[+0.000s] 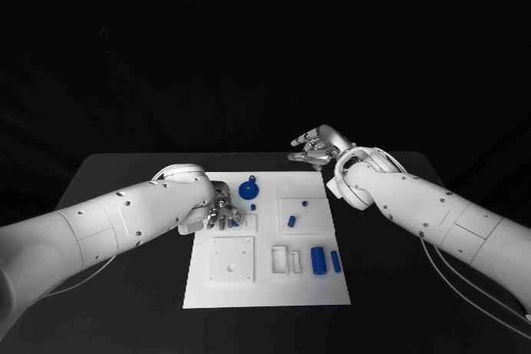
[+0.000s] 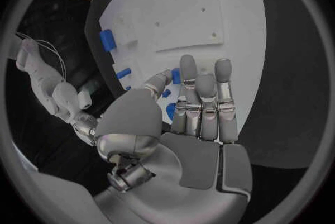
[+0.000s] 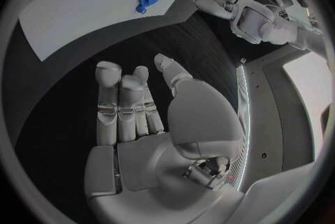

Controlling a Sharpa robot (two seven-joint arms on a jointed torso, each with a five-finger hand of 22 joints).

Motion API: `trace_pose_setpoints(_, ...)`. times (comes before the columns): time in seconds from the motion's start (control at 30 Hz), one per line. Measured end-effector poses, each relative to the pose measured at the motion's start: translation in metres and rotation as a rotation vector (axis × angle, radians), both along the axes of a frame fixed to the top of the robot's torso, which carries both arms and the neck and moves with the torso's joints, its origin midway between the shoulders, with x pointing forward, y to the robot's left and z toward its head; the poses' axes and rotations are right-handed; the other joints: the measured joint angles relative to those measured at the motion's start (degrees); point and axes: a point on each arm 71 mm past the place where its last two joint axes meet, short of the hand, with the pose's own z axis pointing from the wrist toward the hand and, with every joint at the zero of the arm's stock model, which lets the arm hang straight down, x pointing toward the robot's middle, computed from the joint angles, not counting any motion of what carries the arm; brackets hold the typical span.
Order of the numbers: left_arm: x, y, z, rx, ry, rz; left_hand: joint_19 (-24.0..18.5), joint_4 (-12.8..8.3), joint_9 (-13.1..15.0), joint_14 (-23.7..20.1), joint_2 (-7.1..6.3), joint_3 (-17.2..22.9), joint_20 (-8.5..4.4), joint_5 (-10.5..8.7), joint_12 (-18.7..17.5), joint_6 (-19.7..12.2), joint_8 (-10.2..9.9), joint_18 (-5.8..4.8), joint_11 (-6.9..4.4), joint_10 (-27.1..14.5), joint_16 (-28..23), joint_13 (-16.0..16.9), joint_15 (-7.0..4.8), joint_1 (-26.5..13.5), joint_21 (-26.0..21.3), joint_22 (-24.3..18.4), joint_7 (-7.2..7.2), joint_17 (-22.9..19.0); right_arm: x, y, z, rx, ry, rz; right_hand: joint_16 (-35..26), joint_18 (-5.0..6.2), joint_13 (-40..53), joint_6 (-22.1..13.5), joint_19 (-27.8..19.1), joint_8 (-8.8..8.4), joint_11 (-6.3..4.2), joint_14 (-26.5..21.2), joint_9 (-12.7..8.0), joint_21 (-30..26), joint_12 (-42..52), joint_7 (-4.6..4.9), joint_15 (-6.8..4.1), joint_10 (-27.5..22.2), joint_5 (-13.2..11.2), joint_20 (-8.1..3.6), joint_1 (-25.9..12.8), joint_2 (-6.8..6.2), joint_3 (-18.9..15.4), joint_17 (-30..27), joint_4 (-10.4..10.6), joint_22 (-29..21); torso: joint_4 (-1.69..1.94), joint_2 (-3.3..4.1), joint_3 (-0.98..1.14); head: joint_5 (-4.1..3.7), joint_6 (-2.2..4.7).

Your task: Assemble the parts on the task board

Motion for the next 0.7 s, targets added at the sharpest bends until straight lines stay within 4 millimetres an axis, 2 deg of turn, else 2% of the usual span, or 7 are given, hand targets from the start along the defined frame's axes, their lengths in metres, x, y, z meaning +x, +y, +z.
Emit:
trace_pose_setpoints(0.3, 0.0011, -0.0021, -0.0004, 0.010, 0.009, -0.006, 0.00, 0.00, 0.06, -0.07, -0.22, 0.00, 0.00, -0.21, 0.00, 0.07, 0.00, 0.00, -0.19, -0.19, 0.00, 0.07, 0.08, 0.22, 0.00, 0.04, -0.07, 0.00, 0.0001, 0.0000, -0.0002, 0.000, 0.001, 0.000, 0.00, 0.00, 0.00, 0.00, 0.00, 0.00, 0.01, 0.00, 0.00, 0.00, 0.00, 0.00, 0.00, 0.01, 0.00, 0.00, 0.00, 0.00, 0.00, 0.00, 0.00, -0.01, 0.05, -0.01, 0.00, -0.21, -0.07)
trace_pose_setpoints(0.4, 0.0013, -0.0029, -0.0013, 0.012, 0.009, -0.006, 0.00, 0.01, -0.39, -0.07, -0.22, 0.00, 0.00, -2.03, 0.00, 0.08, 0.01, 0.00, -0.19, -0.19, -0.22, 0.09, 0.08, 0.23, 0.00, 0.04, -0.08, -0.01, 0.0001, 0.0002, -0.0002, 0.000, 0.001, 0.000, 0.00, 0.00, 0.00, 0.00, 0.00, 0.00, 0.01, 0.00, 0.00, 0.00, 0.00, 0.00, 0.00, 0.01, 0.00, 0.00, 0.00, 0.00, 0.00, 0.00, 0.00, -0.01, 0.07, -0.01, -0.01, -0.24, -0.08)
trace_pose_setpoints(0.47, 0.0015, -0.0034, -0.0013, 0.011, 0.007, -0.005, 0.00, 0.20, -1.72, -0.08, 0.12, 0.20, 0.00, -4.89, 0.00, 0.09, -0.13, 0.00, -0.19, -0.19, -0.22, 0.22, 0.08, 0.67, -0.51, 0.04, -0.08, -0.06, 0.0001, 0.0002, -0.0002, 0.000, 0.001, 0.000, 0.00, 0.00, 0.00, 0.00, 0.00, 0.00, 0.09, 0.00, 0.00, 0.00, 0.00, 0.00, 0.00, 0.09, 0.00, 0.00, 0.00, 0.00, 0.02, 0.00, -0.01, -0.01, 0.07, -0.01, 0.00, -0.26, -0.08)
trace_pose_setpoints(0.53, 0.0018, -0.0035, -0.0011, 0.010, 0.004, -0.003, 0.33, 0.29, -4.76, -0.08, 0.32, 0.29, 0.33, -8.40, 0.00, -0.09, -0.31, 0.00, -0.19, -0.19, -0.22, 0.23, 0.08, 1.68, -1.20, 0.04, -0.27, -0.10, 0.0001, 0.0001, -0.0003, 0.000, 0.001, 0.000, 0.00, 0.00, 0.00, 0.00, 0.00, 0.00, 0.09, 0.00, 0.00, 0.00, 0.00, 0.00, 0.00, 0.09, 0.00, 0.00, -0.17, 0.17, 0.17, 0.00, -0.17, -0.01, 0.08, -0.02, 0.00, -0.27, -0.08)
trace_pose_setpoints(0.57, 0.0019, -0.0035, -0.0010, 0.009, 0.002, -0.002, 0.32, 0.42, -6.93, -0.08, 0.21, 0.42, 0.32, -9.28, 0.00, -0.12, -0.31, 0.00, -0.19, -0.19, -0.22, 0.27, 0.09, 2.19, -1.55, 0.03, -0.30, -0.10, 0.0001, 0.0000, -0.0003, 0.000, 0.002, 0.000, 0.00, -0.01, 0.00, 0.00, 0.00, 0.00, 0.09, 0.00, 0.00, 0.00, 0.00, 0.00, 0.00, 0.09, 0.00, 0.00, -0.24, 0.24, 0.17, 0.00, -0.17, -0.01, 0.08, -0.02, 0.00, -0.27, -0.08)
trace_pose_setpoints(0.7, 0.0021, -0.0028, -0.0010, 0.004, -0.003, 0.003, 0.84, 0.55, -16.98, 0.03, -0.41, 0.55, 0.80, -11.00, 0.00, -1.61, -0.37, 0.01, -0.09, -0.29, -0.46, 0.26, 0.37, 3.31, -3.07, 0.03, -0.32, -0.18, 0.0001, -0.0006, -0.0003, -0.001, 0.002, -0.001, -0.24, 0.00, 0.00, 0.00, 0.00, 0.00, 0.09, 0.00, 0.00, 0.00, 0.00, 0.00, 0.00, 0.09, 0.00, 0.00, -0.23, 0.23, 0.17, 0.00, -0.17, -0.02, 0.10, -0.05, 0.00, -0.36, 0.00)
